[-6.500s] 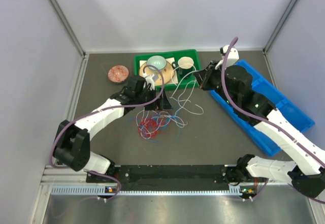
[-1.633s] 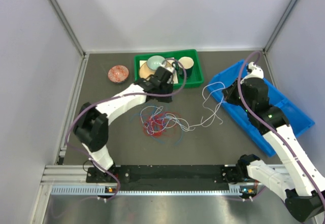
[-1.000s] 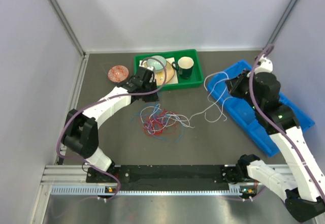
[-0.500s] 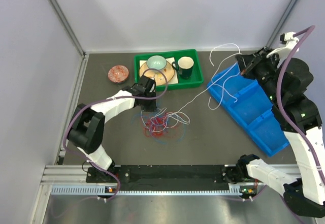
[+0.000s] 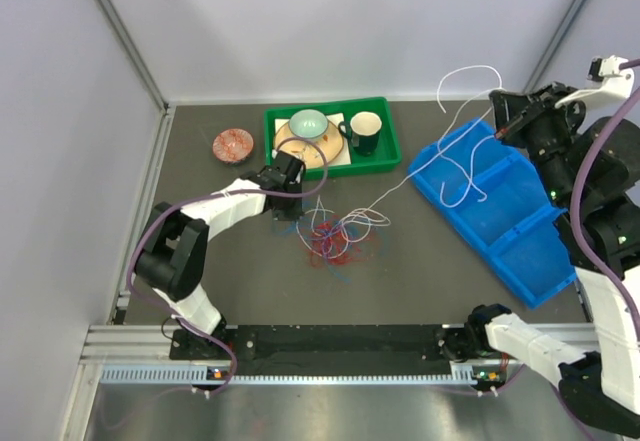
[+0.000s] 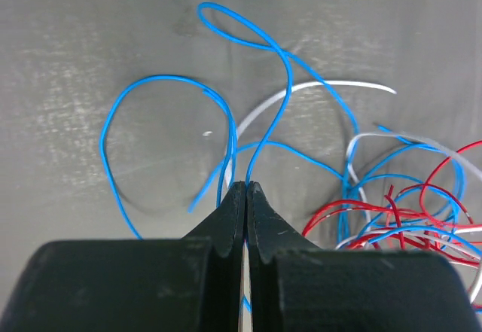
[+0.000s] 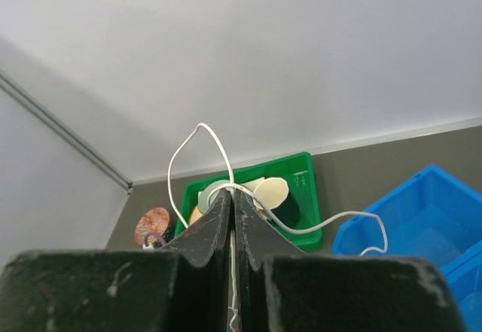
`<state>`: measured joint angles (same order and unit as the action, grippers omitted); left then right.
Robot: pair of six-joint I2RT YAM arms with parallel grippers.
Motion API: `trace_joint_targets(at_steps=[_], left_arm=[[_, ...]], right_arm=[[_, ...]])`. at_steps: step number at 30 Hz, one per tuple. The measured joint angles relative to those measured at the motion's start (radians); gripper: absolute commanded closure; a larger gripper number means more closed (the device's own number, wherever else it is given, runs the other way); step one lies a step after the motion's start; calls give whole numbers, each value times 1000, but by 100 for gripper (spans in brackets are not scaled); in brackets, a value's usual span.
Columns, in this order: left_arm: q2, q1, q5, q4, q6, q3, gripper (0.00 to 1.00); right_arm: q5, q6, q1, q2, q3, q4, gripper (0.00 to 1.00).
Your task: Untangle the cables
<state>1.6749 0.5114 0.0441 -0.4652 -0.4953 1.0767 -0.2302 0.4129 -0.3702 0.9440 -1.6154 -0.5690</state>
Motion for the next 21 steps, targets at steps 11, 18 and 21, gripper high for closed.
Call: trace_joint_targets(at_steps=[11, 18, 21], left_arm=[[-42, 5, -44, 0, 34, 3, 47], [-80, 82, -60, -7, 68, 70, 14], [-89, 104, -66, -8, 79, 90, 12]], right_arm=[[44, 80, 0, 21, 347, 24, 100], [96, 143, -1, 45, 540, -7, 100], [105, 158, -1, 39, 563, 1, 100]])
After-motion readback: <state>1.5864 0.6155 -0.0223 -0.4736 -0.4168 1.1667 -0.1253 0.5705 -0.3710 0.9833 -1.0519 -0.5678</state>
